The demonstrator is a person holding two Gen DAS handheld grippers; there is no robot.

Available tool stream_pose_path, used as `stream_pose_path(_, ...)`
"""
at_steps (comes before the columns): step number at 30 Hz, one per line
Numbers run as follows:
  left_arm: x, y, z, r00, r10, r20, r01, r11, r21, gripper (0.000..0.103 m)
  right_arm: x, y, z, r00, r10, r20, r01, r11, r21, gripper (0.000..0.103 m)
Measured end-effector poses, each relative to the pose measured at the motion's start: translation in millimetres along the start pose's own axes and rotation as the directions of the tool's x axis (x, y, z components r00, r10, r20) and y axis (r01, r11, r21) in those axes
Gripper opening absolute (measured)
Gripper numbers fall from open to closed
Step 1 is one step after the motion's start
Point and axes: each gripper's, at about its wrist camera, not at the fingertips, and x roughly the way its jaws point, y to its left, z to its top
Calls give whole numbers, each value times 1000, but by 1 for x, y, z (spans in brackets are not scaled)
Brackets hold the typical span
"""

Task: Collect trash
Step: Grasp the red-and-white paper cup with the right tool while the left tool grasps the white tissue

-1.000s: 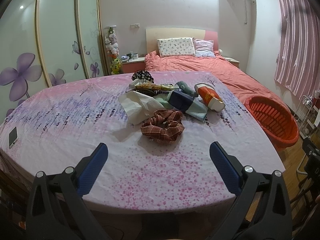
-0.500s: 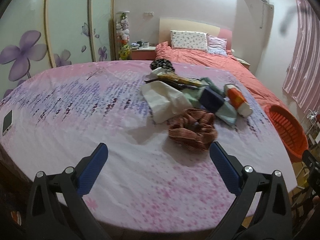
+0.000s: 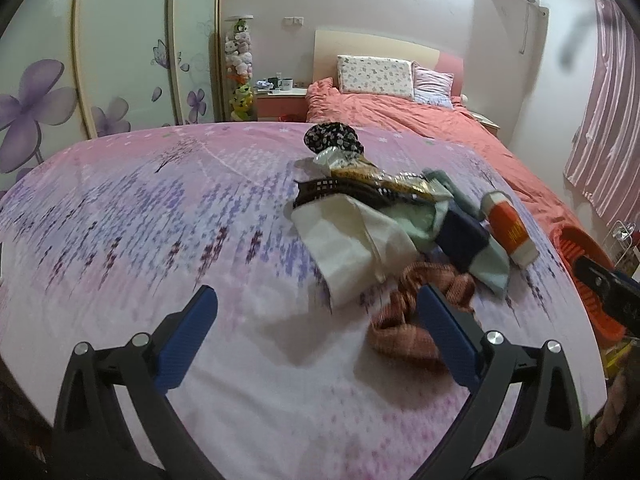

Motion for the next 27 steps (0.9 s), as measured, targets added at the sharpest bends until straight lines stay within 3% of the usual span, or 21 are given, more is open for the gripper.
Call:
stream_pose_path(7, 32, -8, 21, 1000, -14, -27, 15, 1000, 28, 98, 59, 7, 22, 992, 70, -105, -69, 997, 18, 98)
stream_pose_path(12, 52, -15, 27, 998, -16, -52, 19, 999, 46, 98, 85, 4, 25, 980, 93, -174, -87, 995, 43, 88)
stream_pose_path(16, 63, -19, 30, 998, -20, -66, 24, 998, 60, 98, 91, 0, 24, 978, 104, -180, -98, 994, 42, 82)
stream_pose_path(18, 68, -21, 30, 997, -29, -78, 34, 997, 63, 94, 93, 1, 22, 977, 108, -186, -103, 994, 35, 75)
stream_pose_path(20, 73, -23, 29, 994, -46, -95, 52, 997, 62, 83, 97, 2, 22, 975, 110, -192, -106, 994, 33, 68)
stream_pose_path(23, 80, -23, 28, 988, -97, -123, 104, 993, 48, 62, 97, 0, 22, 976, 116, -186, -111, 993, 36, 68)
stream_pose_path(27, 76, -19, 30, 984, -141, -104, 146, 989, 34, 48, 88, -2, 23, 980, 115, -160, -112, 993, 30, 68)
